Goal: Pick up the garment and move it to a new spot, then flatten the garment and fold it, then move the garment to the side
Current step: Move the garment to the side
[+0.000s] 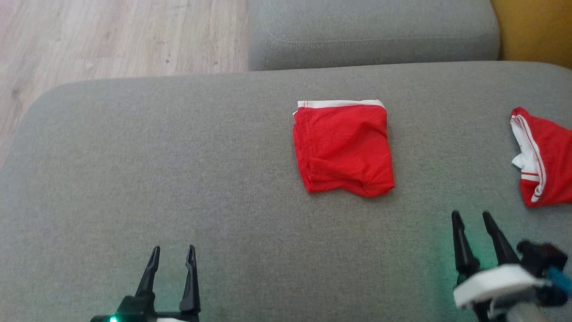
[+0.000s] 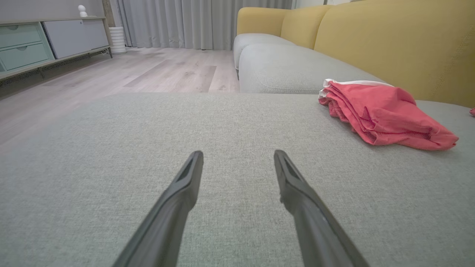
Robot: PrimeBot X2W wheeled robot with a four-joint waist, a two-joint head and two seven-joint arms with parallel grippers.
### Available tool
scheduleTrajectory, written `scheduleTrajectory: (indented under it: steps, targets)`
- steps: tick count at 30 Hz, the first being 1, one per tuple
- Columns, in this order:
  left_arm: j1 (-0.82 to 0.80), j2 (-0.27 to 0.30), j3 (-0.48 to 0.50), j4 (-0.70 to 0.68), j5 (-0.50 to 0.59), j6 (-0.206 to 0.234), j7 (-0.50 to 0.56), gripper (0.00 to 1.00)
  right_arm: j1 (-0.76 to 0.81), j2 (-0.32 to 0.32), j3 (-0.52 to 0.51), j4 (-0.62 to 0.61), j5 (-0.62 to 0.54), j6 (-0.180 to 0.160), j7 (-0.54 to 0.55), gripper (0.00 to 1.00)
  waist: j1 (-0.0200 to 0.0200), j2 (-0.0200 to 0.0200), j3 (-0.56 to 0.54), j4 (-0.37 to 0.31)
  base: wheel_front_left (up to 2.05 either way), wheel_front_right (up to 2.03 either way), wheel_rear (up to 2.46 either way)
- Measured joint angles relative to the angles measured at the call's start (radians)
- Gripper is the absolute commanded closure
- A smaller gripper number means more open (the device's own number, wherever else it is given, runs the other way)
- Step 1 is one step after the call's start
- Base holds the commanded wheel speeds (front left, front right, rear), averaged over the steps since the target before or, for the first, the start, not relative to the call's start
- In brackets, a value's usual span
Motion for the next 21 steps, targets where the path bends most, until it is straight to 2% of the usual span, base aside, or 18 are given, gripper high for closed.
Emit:
scheduleTrajectory:
  steps: [4,9,11,16,21]
  targets:
    - [-0.004,0.0,-0.009,0.0,0.0,0.0,0.0,0.0,-0.113,-0.013,0.019,0.009,0.119,0.0,0.12,0.0,0.0001,0.0,0.027,0.009,0.0,0.0,0.0]
    - [-0.055,0.0,-0.049,-0.002,-0.002,-0.001,0.0,0.0,-0.321,-0.043,0.063,0.021,0.261,0.0,0.354,0.0,0.0002,0.0,0.079,0.032,0.0,0.0,0.0]
    - [-0.066,0.0,-0.061,-0.002,-0.002,-0.001,0.0,0.0,-0.356,-0.048,0.074,0.034,0.269,0.0,0.397,0.0,0.0003,0.0,0.09,0.039,0.0,0.0,0.0]
    - [-0.102,-0.001,-0.099,-0.001,-0.018,0.001,0.0,0.0,-0.469,-0.041,0.052,0.178,0.304,0.0,0.559,0.0,0.0002,0.0,0.134,0.086,0.0,0.0,0.0]
    - [-0.125,-0.001,-0.127,0.0,-0.028,0.007,0.0,0.0,-0.534,-0.01,-0.035,0.332,0.307,0.0,0.6,0.0,0.0002,0.0,0.171,0.136,0.0,0.0,0.0]
